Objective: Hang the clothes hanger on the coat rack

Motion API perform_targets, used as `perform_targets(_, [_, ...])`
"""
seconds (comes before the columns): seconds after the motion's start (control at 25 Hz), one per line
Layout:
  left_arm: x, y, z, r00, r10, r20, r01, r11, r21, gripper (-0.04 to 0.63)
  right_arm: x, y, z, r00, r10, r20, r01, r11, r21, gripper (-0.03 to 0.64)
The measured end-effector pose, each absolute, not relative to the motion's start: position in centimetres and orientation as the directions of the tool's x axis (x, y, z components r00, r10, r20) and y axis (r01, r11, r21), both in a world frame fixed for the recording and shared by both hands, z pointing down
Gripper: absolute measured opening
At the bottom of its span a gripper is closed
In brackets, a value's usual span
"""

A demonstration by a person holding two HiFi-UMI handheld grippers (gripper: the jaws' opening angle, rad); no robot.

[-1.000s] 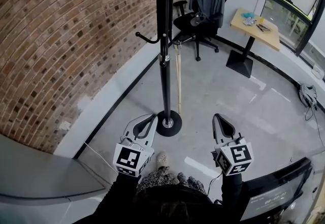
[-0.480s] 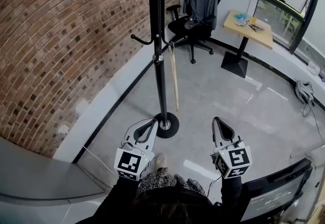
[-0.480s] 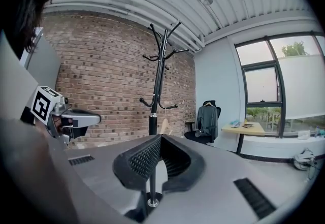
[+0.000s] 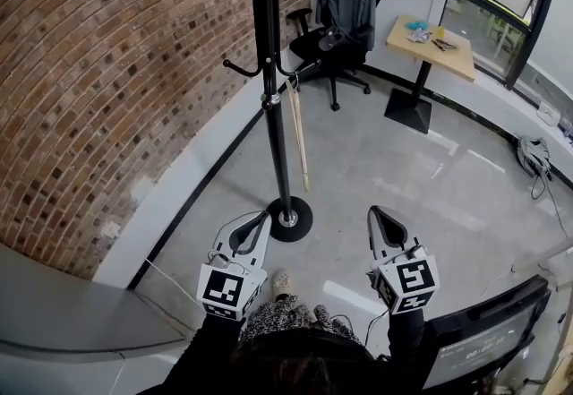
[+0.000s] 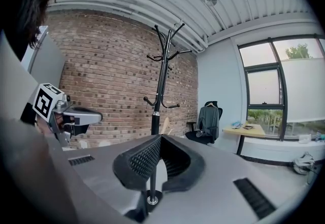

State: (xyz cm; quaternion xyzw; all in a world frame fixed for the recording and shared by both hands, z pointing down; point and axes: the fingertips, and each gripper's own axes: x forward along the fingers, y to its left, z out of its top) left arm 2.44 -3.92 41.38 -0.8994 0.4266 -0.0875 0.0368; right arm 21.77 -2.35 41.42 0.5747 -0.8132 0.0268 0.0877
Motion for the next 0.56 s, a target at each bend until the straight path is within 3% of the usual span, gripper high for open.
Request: perform_targets(0.56, [2.8, -4.2, 41.5, 0.614, -0.780, 0.124, -0.767, -0.626, -0.143, 0.009, 22.8, -2.8, 41.8, -0.317, -0.932, 0.175, -0.942, 0.331, 0.055, 0.008])
